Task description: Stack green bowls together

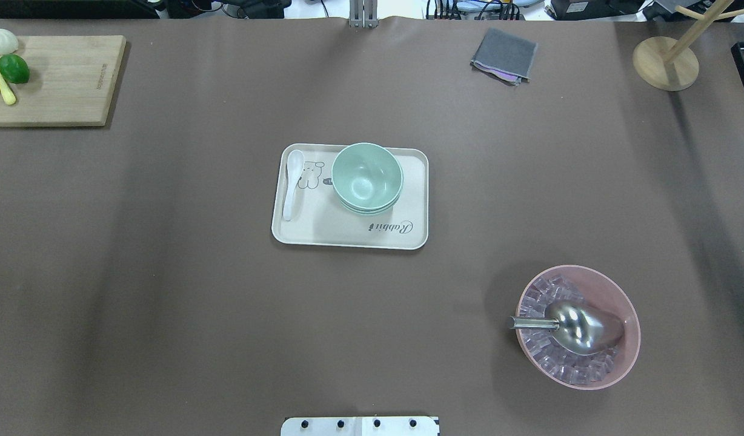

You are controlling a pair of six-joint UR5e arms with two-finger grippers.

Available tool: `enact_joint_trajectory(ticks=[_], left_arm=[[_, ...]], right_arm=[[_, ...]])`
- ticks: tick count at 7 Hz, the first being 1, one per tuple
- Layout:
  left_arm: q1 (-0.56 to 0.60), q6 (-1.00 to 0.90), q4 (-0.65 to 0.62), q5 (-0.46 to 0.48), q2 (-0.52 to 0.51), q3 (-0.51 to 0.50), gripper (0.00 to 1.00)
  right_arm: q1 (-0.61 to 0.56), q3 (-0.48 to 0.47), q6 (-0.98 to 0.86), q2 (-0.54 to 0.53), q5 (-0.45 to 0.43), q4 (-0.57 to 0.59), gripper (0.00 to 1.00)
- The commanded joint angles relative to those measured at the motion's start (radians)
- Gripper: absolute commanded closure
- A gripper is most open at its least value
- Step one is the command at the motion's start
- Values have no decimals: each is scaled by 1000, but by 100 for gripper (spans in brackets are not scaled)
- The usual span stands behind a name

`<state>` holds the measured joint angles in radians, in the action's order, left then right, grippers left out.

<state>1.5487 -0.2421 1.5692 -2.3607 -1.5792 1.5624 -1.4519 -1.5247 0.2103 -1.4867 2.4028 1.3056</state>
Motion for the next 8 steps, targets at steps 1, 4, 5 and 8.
enact_joint_trajectory(ticks=[1, 4, 5, 8], left_arm=[[14, -48, -8, 1, -8, -22, 1], [14, -40, -3, 0, -13, -22, 1], [14, -40, -3, -3, -13, -22, 1], [14, -40, -3, -5, -10, -21, 1]], right_arm=[[-13, -18, -2, 17, -8, 43, 0], [4, -32, -147, 11, -46, 116, 0], [-22, -32, -249, 16, -65, 200, 0], [-45, -42, -295, 65, -79, 322, 0]])
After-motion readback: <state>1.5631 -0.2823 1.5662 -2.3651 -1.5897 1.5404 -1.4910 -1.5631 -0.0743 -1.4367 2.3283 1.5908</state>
